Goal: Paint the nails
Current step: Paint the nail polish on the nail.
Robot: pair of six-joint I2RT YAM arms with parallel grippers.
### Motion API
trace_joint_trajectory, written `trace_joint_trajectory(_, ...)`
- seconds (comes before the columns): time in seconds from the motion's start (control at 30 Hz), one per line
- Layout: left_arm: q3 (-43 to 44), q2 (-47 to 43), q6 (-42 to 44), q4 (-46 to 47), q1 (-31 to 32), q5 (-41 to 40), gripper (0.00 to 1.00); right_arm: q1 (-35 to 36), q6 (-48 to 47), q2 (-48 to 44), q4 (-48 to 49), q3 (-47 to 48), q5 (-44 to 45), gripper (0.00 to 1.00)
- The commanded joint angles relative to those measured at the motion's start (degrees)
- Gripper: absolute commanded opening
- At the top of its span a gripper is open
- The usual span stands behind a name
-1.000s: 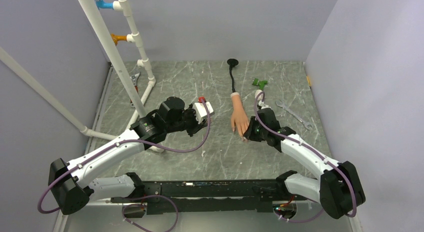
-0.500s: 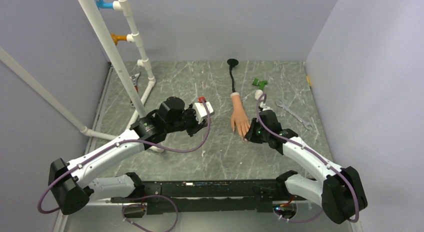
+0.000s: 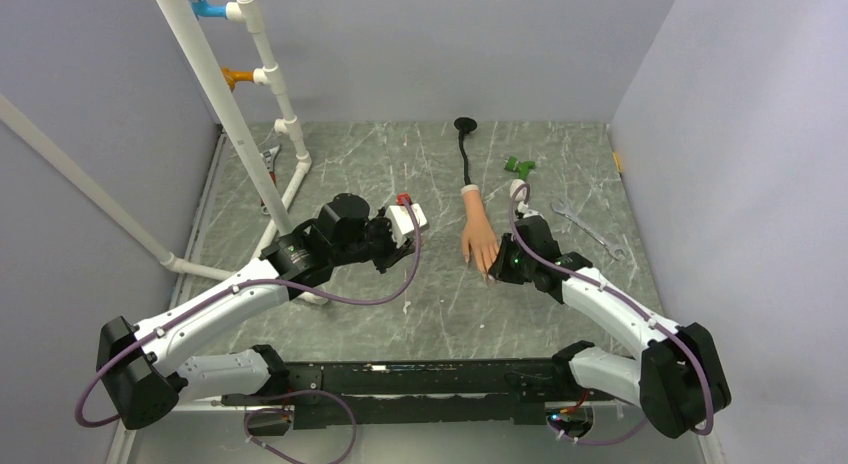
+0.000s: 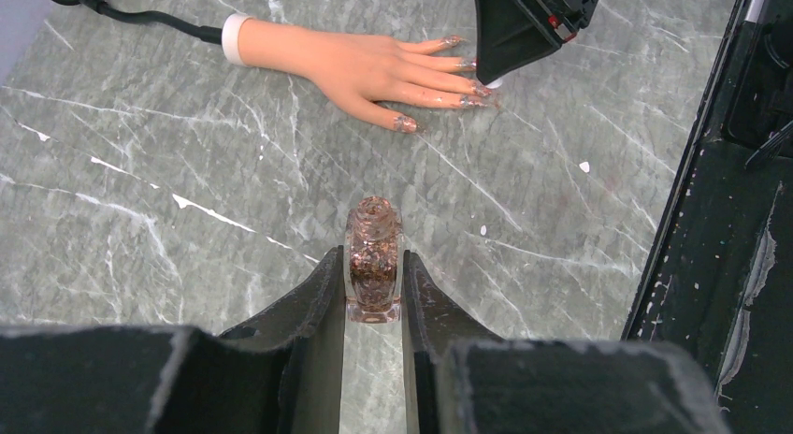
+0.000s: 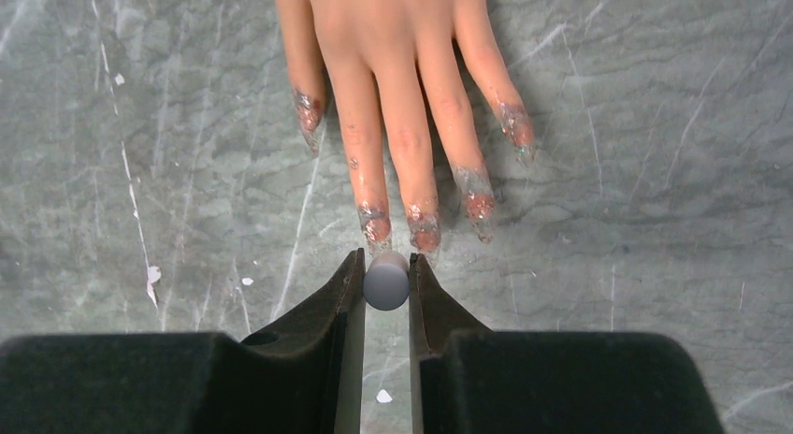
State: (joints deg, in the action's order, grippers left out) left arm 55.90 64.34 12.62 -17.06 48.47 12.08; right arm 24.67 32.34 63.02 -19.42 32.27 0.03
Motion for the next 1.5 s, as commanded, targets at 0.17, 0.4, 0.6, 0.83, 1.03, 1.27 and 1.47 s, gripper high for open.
trace_joint_trajectory(0.17, 2.19, -0.88, 0.31, 1.74, 0.40, -0.65, 0.00, -0.23, -1.13, 1.75, 1.81, 4.63, 1.72, 0.00)
trace_joint_trajectory(0.4, 2.15, -0.79, 0.36, 1.76, 0.40, -0.57, 0.00, -0.22, -1.13, 2.66, 2.61, 4.99, 1.90, 0.00)
trace_joint_trajectory(0.6, 2.12, -0.70, 0.31, 1.63, 0.41, -0.65, 0.00, -0.23, -1.22, 2.85, 3.17, 4.87, 1.95, 0.00)
trace_joint_trajectory(0.83, 2.20, -0.70, 0.39, 1.60, 0.41, -0.73, 0.00, -0.23, -1.13, 3.49, 5.07, 4.45, 1.07, 0.00)
trace_joint_trajectory(1.03, 2.25, -0.70, 0.47, 1.59, 0.41, -0.73, 0.00, -0.28, -1.18, 4.32, 4.87, 4.92, 0.90, 0.00)
trace_joint_trajectory(1.27, 2.12, -0.83, 0.51, 1.65, 0.41, -0.75, 0.00, -0.23, -1.03, 3.30, 3.82, 4.26, 0.23, 0.00)
trace_joint_trajectory(1.47, 2.25, -0.73, 0.42, 1.63, 0.44, -0.74, 0.00, -0.23, -0.57, 1.06, 2.80, 2.44, -1.59, 0.00)
